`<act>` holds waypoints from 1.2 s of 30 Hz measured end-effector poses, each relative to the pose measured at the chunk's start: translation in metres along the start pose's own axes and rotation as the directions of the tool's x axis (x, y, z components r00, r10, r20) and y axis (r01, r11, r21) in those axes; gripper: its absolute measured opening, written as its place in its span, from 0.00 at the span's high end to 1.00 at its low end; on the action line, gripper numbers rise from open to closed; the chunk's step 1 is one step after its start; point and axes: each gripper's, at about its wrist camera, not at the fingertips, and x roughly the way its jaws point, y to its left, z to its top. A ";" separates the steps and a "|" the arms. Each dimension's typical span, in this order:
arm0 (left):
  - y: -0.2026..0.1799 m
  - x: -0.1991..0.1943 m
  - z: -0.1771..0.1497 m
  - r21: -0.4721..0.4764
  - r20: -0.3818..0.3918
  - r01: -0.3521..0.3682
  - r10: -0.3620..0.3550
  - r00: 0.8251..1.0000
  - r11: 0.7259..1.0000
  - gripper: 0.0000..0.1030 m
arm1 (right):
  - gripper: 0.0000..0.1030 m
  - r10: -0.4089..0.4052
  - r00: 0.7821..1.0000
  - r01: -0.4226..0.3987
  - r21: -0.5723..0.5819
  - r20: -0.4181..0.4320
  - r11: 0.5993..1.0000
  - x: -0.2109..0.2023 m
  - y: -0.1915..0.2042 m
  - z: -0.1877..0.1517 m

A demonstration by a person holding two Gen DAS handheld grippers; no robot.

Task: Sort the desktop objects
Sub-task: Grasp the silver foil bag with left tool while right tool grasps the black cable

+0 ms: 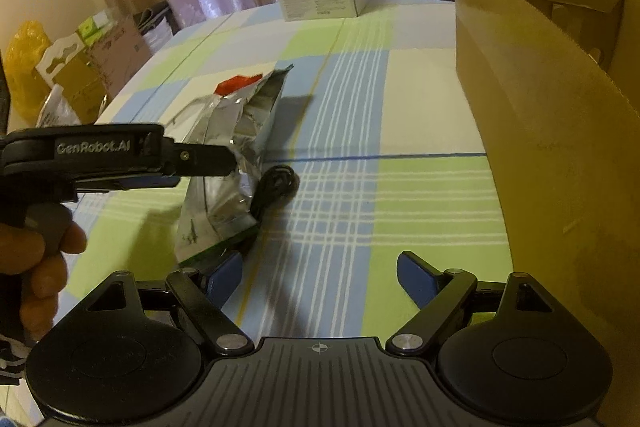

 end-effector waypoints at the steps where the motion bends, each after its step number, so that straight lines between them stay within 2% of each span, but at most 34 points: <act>1: -0.001 0.003 0.001 0.000 -0.006 0.008 -0.008 1.000 1.000 0.26 | 0.20 -0.003 1.000 0.003 0.002 -0.001 1.000 0.000 -0.001 0.000; 3: -0.002 0.009 0.002 0.000 -0.018 0.014 -0.014 1.000 1.000 0.27 | 0.20 -0.006 1.000 0.006 0.004 -0.004 1.000 0.001 -0.001 0.001; 5: -0.002 0.013 0.001 0.006 -0.034 0.022 -0.022 0.999 1.000 0.38 | 0.20 -0.008 1.000 0.008 0.005 -0.004 1.000 0.002 -0.002 0.002; 10: 0.002 0.001 -0.001 0.050 -0.042 -0.015 0.017 0.999 0.999 0.50 | 0.20 -0.012 1.000 0.012 0.005 0.004 1.000 0.001 -0.002 0.002; 12: 0.004 -0.007 -0.002 0.053 -0.037 -0.036 0.038 0.999 0.998 0.50 | 0.20 -0.012 1.000 0.012 0.007 0.008 1.000 0.000 -0.002 0.003; 15: 0.004 -0.017 0.000 0.040 -0.007 -0.026 0.026 1.000 0.999 0.50 | 0.20 -0.010 1.000 0.010 0.007 0.017 1.000 -0.001 -0.002 0.003; 19: 0.000 -0.008 0.005 -0.003 0.006 0.003 -0.003 1.000 1.000 0.34 | 0.20 -0.008 1.000 0.008 0.006 0.017 1.000 0.000 -0.002 0.004; 23: -0.008 0.013 0.004 0.034 -0.035 -0.039 0.040 0.999 0.999 0.32 | 0.20 -0.008 1.000 0.008 0.012 0.011 1.000 0.002 -0.003 0.004; 28: -0.003 0.003 0.000 0.065 -0.034 -0.102 0.105 0.994 0.993 0.50 | 0.20 0.009 1.000 -0.009 0.027 0.020 1.000 0.004 -0.003 0.007; 31: 0.006 -0.010 -0.004 0.063 -0.024 -0.111 0.113 0.993 0.992 0.55 | 0.20 0.027 0.999 -0.028 0.034 0.027 0.999 0.007 0.000 0.011; 32: 0.008 -0.014 -0.005 0.059 -0.021 -0.114 0.115 0.993 0.992 0.56 | 0.22 0.036 0.999 -0.037 0.041 0.028 0.998 0.009 0.001 0.012; 33: 0.010 -0.016 -0.006 0.053 -0.017 -0.116 0.117 0.993 0.992 0.56 | 0.29 0.050 0.998 -0.051 0.049 0.026 0.998 0.011 0.002 0.014; 35: 0.015 -0.022 -0.008 0.041 -0.011 -0.112 0.113 0.994 0.993 0.56 | 0.37 0.061 0.998 -0.061 0.043 0.019 0.997 0.017 0.006 0.017; 36: 0.016 -0.023 -0.009 0.037 -0.011 -0.110 0.111 0.994 0.993 0.56 | 0.39 0.059 0.998 -0.060 0.036 0.018 0.998 0.021 0.009 0.019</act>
